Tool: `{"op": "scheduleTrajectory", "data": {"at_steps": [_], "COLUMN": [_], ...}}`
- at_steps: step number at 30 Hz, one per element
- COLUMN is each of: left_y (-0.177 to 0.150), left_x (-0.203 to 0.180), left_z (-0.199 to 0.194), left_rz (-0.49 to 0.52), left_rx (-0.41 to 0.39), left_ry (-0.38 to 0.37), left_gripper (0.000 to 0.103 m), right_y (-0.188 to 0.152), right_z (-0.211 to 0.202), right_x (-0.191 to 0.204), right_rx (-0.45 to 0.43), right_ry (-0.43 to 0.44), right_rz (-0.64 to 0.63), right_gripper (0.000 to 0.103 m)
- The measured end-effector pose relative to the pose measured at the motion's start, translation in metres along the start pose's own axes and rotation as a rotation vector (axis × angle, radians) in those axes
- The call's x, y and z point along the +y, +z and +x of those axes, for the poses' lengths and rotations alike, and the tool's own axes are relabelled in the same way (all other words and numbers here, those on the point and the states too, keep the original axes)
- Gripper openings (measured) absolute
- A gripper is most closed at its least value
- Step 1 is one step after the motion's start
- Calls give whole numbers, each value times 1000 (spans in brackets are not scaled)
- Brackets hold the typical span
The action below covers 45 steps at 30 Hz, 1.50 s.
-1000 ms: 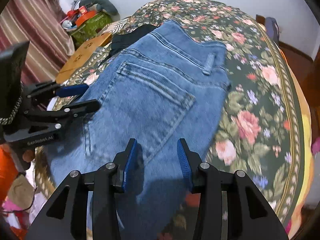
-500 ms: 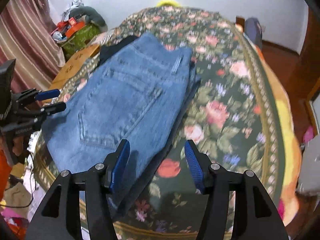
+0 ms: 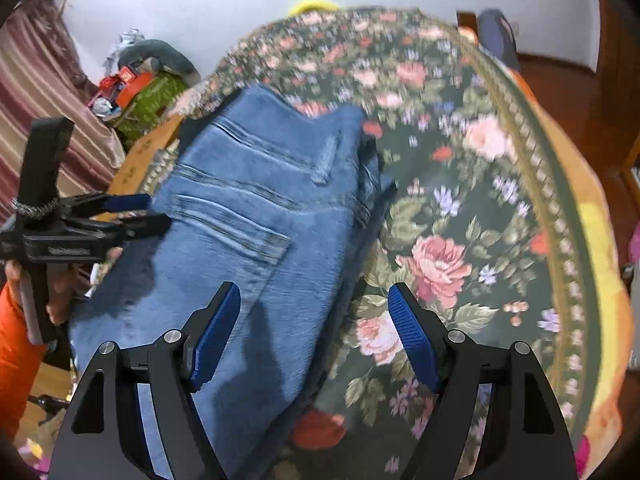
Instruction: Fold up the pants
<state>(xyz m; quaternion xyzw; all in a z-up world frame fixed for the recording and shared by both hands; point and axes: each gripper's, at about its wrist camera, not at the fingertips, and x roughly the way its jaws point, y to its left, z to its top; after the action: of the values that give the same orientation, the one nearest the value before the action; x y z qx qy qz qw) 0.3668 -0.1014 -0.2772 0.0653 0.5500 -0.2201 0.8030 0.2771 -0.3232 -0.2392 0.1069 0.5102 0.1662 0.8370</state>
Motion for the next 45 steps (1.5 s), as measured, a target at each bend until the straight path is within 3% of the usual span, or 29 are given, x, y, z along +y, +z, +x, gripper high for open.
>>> {"op": "scheduleTrajectory", "data": {"at_steps": [10, 17, 20, 23, 28, 31, 33, 36, 45], "left_y": [15, 27, 32, 35, 29, 22, 18, 11, 0], "left_x": [-4, -10, -15, -19, -25, -29, -32, -31, -31], "left_z": [27, 41, 46, 46, 30, 19, 10, -14, -98], "left_rz": [22, 3, -5, 0, 41, 63, 76, 66, 70], "left_rx": [64, 83, 91, 83, 41, 28, 9, -35, -223], "left_ry": [-155, -222, -236, -213, -191, -178, -165, -165, -94], "left_gripper": [94, 95, 87, 83, 64, 57, 49, 44, 41], "right_y": [4, 15, 22, 23, 23, 22, 20, 17, 42], "right_z": [33, 45, 49, 48, 35, 22, 13, -3, -50], "right_x": [-34, -23, -17, -15, -16, -12, -4, 5, 51], "right_rx": [55, 57, 59, 61, 47, 34, 13, -17, -147], "right_ry": [231, 284, 289, 296, 279, 282, 262, 250, 243], "right_rz": [151, 153, 142, 146, 128, 108, 73, 39, -71], "right_gripper": [80, 81, 79, 72, 42, 33, 30, 27, 21]}}
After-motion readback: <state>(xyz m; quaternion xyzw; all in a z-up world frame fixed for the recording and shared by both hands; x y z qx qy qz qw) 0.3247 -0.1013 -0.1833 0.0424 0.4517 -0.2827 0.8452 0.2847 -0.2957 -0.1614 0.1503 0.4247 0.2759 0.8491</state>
